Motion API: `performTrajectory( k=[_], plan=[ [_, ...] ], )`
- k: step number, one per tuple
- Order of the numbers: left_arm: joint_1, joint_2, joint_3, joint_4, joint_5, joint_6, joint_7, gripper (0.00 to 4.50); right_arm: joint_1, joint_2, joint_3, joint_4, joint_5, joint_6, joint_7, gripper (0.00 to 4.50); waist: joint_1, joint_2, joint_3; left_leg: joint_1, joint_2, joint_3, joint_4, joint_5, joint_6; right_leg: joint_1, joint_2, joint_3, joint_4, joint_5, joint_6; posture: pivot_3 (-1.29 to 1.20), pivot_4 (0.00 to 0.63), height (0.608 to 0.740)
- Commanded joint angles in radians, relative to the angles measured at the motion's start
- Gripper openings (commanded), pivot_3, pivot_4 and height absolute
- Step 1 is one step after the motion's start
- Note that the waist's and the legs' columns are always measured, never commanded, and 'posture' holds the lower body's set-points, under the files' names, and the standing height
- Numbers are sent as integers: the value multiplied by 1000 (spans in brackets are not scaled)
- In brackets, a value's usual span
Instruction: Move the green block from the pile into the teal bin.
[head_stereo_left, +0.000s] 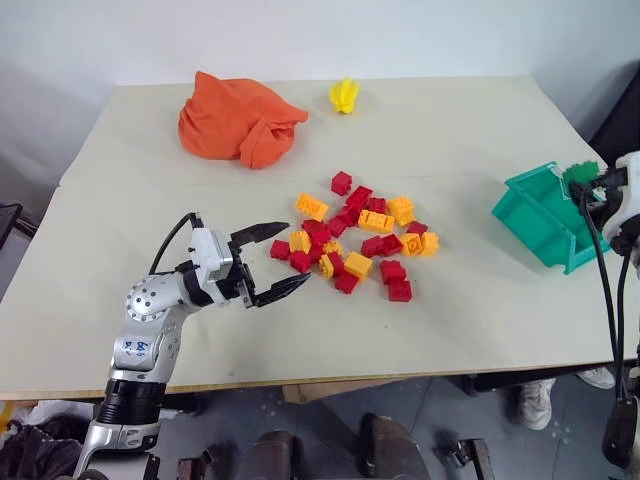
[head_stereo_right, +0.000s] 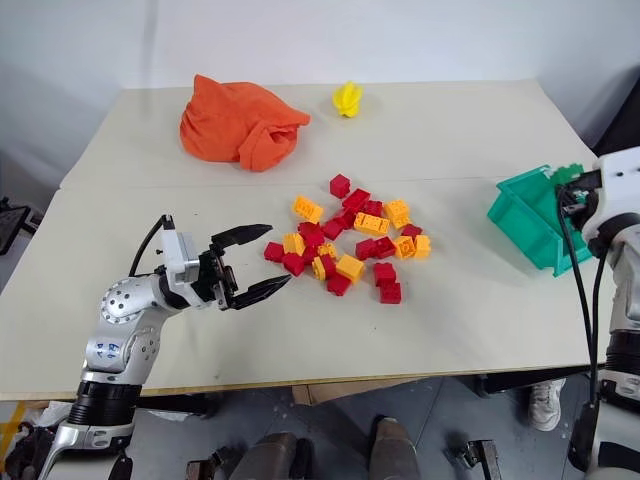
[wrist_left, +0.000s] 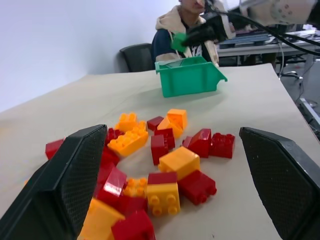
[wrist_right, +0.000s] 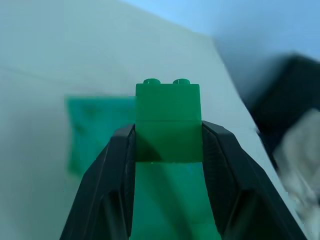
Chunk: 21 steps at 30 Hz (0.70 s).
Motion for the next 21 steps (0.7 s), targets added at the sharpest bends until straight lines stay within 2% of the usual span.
performTrajectory(
  k=[1, 2, 3, 5, 10, 13, 16, 18, 21],
  plan=[
    [-18, -3, 3, 11, -9, -15, -11, 4500, 12, -23, -36, -19, 28, 3, 0, 1465, 2, 0, 0, 0, 2, 0, 0, 0, 0, 0, 0, 0, 0, 0, 0, 0, 150, 740],
    [-20, -4, 2, 15, -9, -16, -13, 4500, 18, -19, -42, -26, 38, 5, 2, 1465, 4, 0, 0, 0, 2, 0, 0, 0, 0, 0, 0, 1, 0, 0, 0, 0, 150, 740],
    [-22, -5, 2, 18, -9, -18, -15, 4500, 22, -17, -46, -31, 45, 5, 1, 2181, 6, 0, 0, 0, 3, 0, 0, 0, 0, 0, 0, 1, 0, 0, 0, 0, 150, 740],
    [-25, -4, 2, 24, -9, -19, -19, 4500, 35, -21, -52, -38, 55, -13, 4, 2704, 7, 0, 0, 0, 3, 0, 1, 0, 1, 0, 0, 1, 0, 0, 0, 0, 150, 740],
    [-29, 4, 14, 51, 2, -19, -16, 4500, 63, -45, -70, -49, 67, -70, 27, 4368, 14, 0, 0, 0, 2, -1, 1, 0, 1, 2, 0, 0, 0, 0, 0, 0, 150, 740],
    [-34, 18, 38, 82, 44, -30, 38, 4500, 87, -26, -97, -110, 140, -156, 128, 4479, 11, 0, 0, 0, 2, -1, 1, 0, 1, 2, 0, 0, -1, 0, 0, 0, 150, 740],
    [-26, 55, 69, 104, 81, -37, 82, 4500, 179, 26, -105, -258, 328, -208, 388, 4479, 10, 0, 0, 0, 3, -2, 1, 0, 1, 2, 0, 0, 0, 0, 0, 0, 150, 740],
    [-12, 78, 84, 111, 91, -54, 87, 4500, 240, 65, -115, -316, 399, -268, 491, 4479, 7, -1, 0, 0, 5, -2, 1, 0, 0, 2, 2, -1, -1, 0, 0, 0, 150, 740],
    [39, 122, 115, 121, 113, -70, 94, 4500, 350, 73, -66, -381, 459, -216, 607, 4479, 10, -1, 0, 1, 4, -2, 1, 0, 0, 3, 1, -1, -1, 0, 0, 0, 150, 740]
  ],
)
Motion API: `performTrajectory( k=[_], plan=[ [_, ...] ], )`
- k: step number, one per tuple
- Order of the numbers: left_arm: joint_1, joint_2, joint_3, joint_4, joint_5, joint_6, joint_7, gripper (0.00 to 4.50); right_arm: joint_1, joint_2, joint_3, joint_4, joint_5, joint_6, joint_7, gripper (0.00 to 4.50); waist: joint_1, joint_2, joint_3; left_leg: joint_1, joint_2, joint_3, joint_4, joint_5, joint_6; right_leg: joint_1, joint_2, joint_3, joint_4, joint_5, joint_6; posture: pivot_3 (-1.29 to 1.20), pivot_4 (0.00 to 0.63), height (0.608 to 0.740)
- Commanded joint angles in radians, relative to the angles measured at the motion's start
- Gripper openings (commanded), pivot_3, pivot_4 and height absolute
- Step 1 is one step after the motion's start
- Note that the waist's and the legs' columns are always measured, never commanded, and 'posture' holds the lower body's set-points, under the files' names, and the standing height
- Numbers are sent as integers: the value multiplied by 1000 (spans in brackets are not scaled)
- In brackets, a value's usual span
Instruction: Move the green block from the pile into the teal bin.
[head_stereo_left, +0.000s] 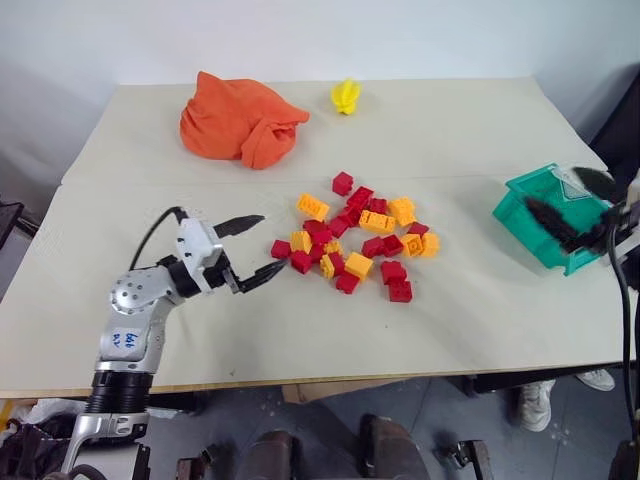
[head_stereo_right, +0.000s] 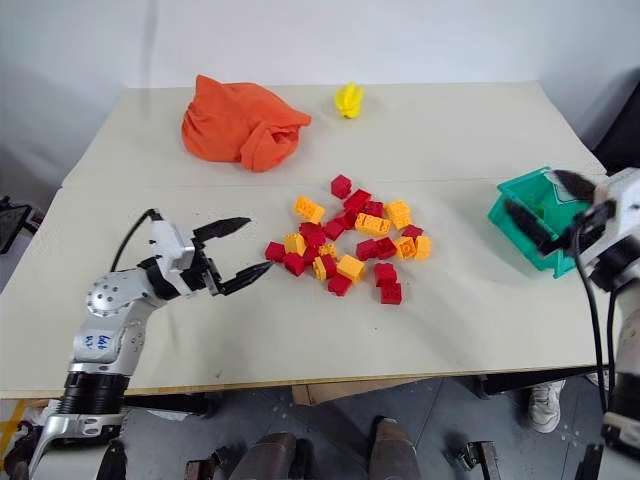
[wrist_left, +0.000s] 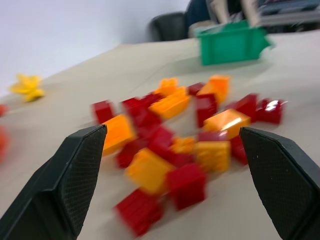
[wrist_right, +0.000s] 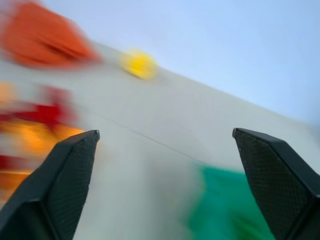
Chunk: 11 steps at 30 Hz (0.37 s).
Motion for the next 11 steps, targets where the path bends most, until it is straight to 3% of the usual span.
performTrajectory(
  k=[1, 5, 11],
  plan=[
    [67, 46, 55, 4, 19, -34, 9, 4500, 103, -8, 34, -92, 65, 15, 140, 4479, 2, 0, 0, 0, 0, 0, 0, 0, 0, 0, 0, 0, 0, 0, 0, 0, 150, 740],
    [146, 84, 83, -24, 18, -33, 7, 4500, 219, -34, 121, -137, 5, -46, 254, 4479, 9, 0, 0, 0, 0, -1, 0, 0, 0, 1, -1, 0, 0, 0, 0, 0, 150, 740],
    [235, 118, 117, -63, 6, -25, 16, 4500, 226, -1, 165, -104, -20, -100, 246, 4479, 11, 0, 0, 1, 0, -1, 0, 0, 0, 1, -1, 1, 0, 0, 0, 0, 150, 740]
  ],
)
